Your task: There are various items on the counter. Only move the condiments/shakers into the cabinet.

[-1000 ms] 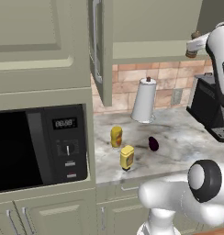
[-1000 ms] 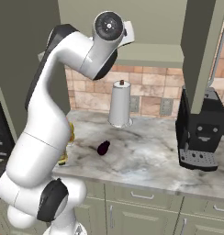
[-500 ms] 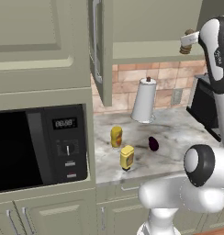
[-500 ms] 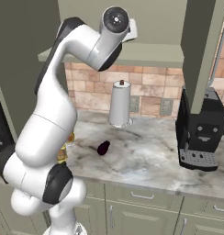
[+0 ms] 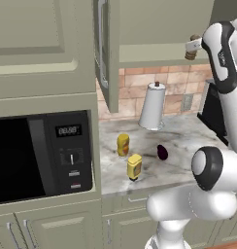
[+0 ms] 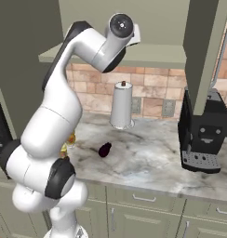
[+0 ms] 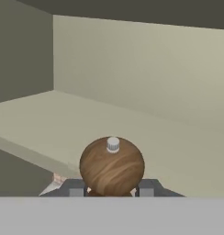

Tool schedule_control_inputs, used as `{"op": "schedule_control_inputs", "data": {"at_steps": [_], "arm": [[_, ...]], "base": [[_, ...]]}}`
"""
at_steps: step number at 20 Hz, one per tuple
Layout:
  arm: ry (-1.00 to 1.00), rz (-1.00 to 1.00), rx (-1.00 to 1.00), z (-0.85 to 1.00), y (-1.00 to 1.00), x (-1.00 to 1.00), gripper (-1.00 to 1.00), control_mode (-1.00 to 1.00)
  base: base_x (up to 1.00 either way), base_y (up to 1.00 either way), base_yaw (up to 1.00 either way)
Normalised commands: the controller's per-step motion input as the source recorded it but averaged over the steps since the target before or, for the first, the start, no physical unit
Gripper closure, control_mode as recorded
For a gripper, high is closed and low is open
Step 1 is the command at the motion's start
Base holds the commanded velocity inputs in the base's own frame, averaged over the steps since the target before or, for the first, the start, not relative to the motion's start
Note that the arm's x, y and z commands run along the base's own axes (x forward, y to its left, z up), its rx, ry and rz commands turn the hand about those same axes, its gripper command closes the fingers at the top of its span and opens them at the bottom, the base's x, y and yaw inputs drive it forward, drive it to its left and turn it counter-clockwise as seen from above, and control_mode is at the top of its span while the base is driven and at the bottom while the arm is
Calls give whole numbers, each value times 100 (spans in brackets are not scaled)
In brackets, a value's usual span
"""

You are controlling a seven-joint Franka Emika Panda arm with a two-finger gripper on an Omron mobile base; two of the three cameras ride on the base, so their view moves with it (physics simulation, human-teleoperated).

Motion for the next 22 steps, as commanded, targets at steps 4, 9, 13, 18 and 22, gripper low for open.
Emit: {"op": "schedule_control_inputs", "data": {"at_steps": [4,9,13,18,22], "arm": [[0,0,3,-1,0,56,100,-100],[0,0,4,-3,0,59,100,-100],[0,0,3,-12,0,58,100,-100],[0,0,0,-15,0,59,100,-100],[1,0,0,-32,0,46,100,-100]], "base": [[0,0,0],[0,0,0],[0,0,0],[0,0,0],[0,0,0]]}}
